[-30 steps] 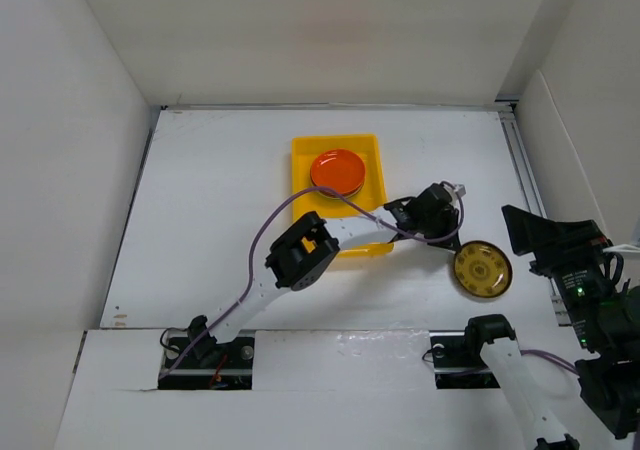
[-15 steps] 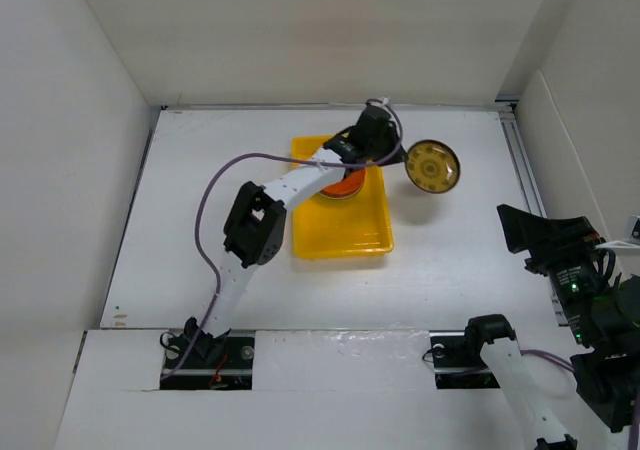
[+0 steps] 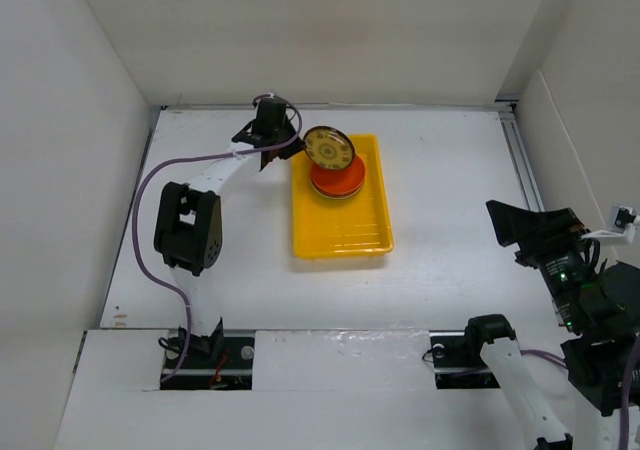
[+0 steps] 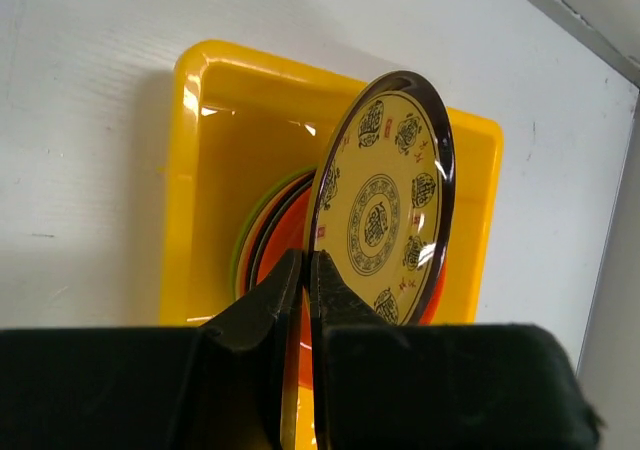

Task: Place the plates into the plastic bin on the countertop

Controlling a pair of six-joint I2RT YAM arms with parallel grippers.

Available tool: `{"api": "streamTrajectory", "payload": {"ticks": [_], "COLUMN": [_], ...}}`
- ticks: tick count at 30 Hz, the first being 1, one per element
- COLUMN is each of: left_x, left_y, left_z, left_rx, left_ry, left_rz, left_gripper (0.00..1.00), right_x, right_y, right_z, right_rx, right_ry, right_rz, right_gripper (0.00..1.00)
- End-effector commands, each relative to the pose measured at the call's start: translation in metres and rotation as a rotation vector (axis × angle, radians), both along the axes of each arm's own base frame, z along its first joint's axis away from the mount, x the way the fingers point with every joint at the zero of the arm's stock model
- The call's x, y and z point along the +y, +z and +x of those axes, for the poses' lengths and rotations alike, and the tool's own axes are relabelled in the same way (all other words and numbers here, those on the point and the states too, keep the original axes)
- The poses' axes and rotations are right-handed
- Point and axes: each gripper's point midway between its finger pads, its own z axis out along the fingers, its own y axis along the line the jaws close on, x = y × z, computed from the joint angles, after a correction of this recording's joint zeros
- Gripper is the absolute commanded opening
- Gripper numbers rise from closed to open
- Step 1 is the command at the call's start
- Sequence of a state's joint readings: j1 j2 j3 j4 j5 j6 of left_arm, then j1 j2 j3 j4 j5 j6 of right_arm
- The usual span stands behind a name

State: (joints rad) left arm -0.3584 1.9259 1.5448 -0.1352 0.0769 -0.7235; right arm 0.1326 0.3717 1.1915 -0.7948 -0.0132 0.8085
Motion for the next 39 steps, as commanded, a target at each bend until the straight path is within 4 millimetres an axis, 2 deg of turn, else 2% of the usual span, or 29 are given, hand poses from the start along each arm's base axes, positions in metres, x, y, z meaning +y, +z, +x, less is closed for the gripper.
{"api": "streamTrajectory", "payload": {"ticks": [1,2,8,9,11,12,13,14,15,16,17,18,19,20,22,23,25,26,27,28,29,30,31,32,33,34,36,37,39], "left_x": [-0.017,-0.016,-0.015,-0.016,-0.016,-0.017,-0.018,-0.021,-0.019,-0.018,-0.022,-0.020,-0.022,-0.017,-0.011,-0.003,0.017,0.027,0.042,0.063,0.076,0.090,0.109,0.119,0.128,0.141,0.159,0.171,0.188], "left_y": [0.043,0.036,0.024,0.031,0.026,0.032,0.034,0.042,0.038,0.056,0.062,0.072,0.091,0.094,0.115,0.121,0.138,0.140,0.154,0.159,0.168,0.192,0.192,0.197,0.205,0.220,0.230,0.243,0.241], "left_z": [-0.007,-0.010,-0.021,-0.020,-0.026,-0.026,-0.029,-0.030,-0.035,-0.038,-0.044,-0.045,-0.052,-0.057,-0.060,-0.069,-0.073,-0.078,-0.094,-0.098,-0.106,-0.122,-0.133,-0.142,-0.152,-0.173,-0.192,-0.211,-0.229], "left_rx": [-0.108,-0.094,-0.063,-0.079,-0.063,-0.078,-0.077,-0.093,-0.085,-0.119,-0.135,-0.157,-0.194,-0.194,-0.225,-0.215,-0.238,-0.231,-0.232,-0.245,-0.257,-0.304,-0.299,-0.309,-0.325,-0.355,-0.380,-0.414,-0.426], "left_ry": [-0.047,-0.047,-0.056,-0.051,-0.060,-0.068,-0.075,-0.092,-0.092,-0.093,-0.092,-0.085,-0.095,-0.090,-0.081,-0.072,-0.013,0.018,0.054,0.131,0.171,0.217,0.276,0.302,0.327,0.349,0.400,0.421,0.466], "left_rz": [-0.051,-0.045,-0.053,-0.067,-0.067,-0.079,-0.084,-0.101,-0.099,-0.111,-0.103,-0.106,-0.103,-0.080,-0.070,-0.044,0.029,0.054,0.078,0.137,0.159,0.146,0.191,0.202,0.207,0.197,0.210,0.194,0.210], "left_gripper": [0.00,0.00,0.00,0.00,0.00,0.00,0.24,0.39,0.55,0.72,1.00,1.00,1.00,1.00,1.00,1.00,1.00,1.00,1.00,1.00,1.00,1.00,1.00,1.00,1.00,1.00,1.00,1.00,1.00], "right_x": [0.007,0.008,0.010,0.010,0.010,0.010,0.010,0.010,0.010,0.010,0.010,0.010,0.010,0.009,0.005,0.005,0.004,0.003,0.002,0.002,0.000,-0.003,-0.005,-0.008,-0.009,-0.013,-0.020,-0.021,-0.026], "right_y": [0.015,0.015,0.010,0.010,0.010,0.010,0.010,0.010,0.010,0.009,0.009,0.009,0.009,0.007,0.005,0.005,0.003,0.004,0.003,0.001,-0.004,0.003,0.003,0.007,0.015,0.018,0.026,0.033,0.033], "right_z": [0.006,0.006,0.010,0.010,0.010,0.010,0.010,0.010,0.010,0.012,0.012,0.012,0.012,0.016,0.017,0.017,0.018,0.018,0.019,0.022,0.022,0.019,0.022,0.018,0.015,0.012,0.007,0.002,0.003], "right_rx": [-0.057,-0.057,-0.038,-0.038,-0.038,-0.038,-0.038,-0.038,-0.038,-0.038,-0.038,-0.038,-0.038,-0.029,-0.020,-0.020,-0.017,-0.008,-0.004,0.011,0.043,0.036,0.051,0.045,0.030,0.024,0.010,-0.005,-0.003], "right_ry": [0.039,0.039,0.048,0.048,0.048,0.048,0.048,0.048,0.048,0.048,0.048,0.048,0.048,0.038,0.017,0.017,0.016,0.015,0.015,0.016,0.007,-0.007,-0.015,-0.026,-0.027,-0.043,-0.083,-0.080,-0.104], "right_rz": [0.012,0.012,0.010,0.010,0.010,0.010,0.010,0.010,0.010,0.010,0.010,0.010,0.010,0.000,-0.001,-0.001,-0.043,-0.061,-0.100,-0.119,-0.139,-0.152,-0.178,-0.189,-0.196,-0.217,-0.214,-0.211,-0.211], "right_gripper": [0.98,0.98,0.98,0.98,0.98,0.98,0.98,0.98,0.98,0.98,0.98,0.98,0.98,0.98,0.99,0.99,0.99,0.99,0.99,0.99,0.99,0.99,0.99,0.99,0.99,0.99,0.99,0.99,0.99]}}
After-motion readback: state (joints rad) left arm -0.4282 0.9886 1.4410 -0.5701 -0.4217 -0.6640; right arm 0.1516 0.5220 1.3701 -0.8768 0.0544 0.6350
